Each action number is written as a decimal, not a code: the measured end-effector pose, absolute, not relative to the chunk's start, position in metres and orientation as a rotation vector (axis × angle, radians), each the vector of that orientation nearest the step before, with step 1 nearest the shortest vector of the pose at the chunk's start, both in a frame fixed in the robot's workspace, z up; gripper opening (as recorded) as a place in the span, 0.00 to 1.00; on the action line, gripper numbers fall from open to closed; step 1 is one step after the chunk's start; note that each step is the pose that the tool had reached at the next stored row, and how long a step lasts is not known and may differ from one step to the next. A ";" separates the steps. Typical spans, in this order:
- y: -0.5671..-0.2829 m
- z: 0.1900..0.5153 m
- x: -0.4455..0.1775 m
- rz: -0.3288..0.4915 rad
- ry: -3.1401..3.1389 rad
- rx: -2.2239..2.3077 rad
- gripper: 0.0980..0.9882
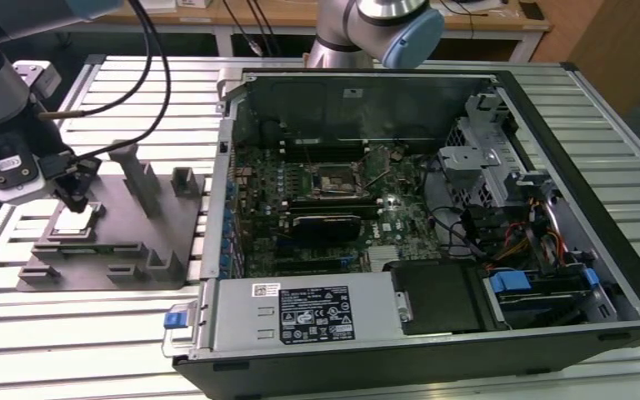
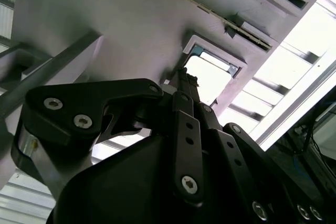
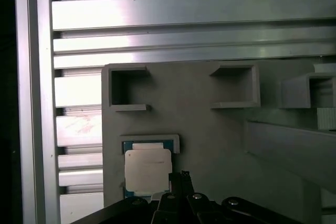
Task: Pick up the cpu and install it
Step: 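Pick up the cpu and move it towards the insertion slot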
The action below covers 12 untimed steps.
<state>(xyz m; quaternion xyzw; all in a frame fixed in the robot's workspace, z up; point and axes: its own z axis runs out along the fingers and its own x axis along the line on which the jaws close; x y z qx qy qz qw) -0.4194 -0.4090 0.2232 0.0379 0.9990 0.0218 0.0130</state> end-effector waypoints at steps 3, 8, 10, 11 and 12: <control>-0.409 0.221 -0.420 0.068 3.113 0.118 0.01; -0.409 0.217 -0.422 0.068 3.114 0.118 0.01; -0.409 0.215 -0.424 0.068 3.114 0.118 0.01; -0.409 0.214 -0.425 0.068 3.114 0.118 0.01; -0.409 0.214 -0.426 0.068 3.114 0.118 0.01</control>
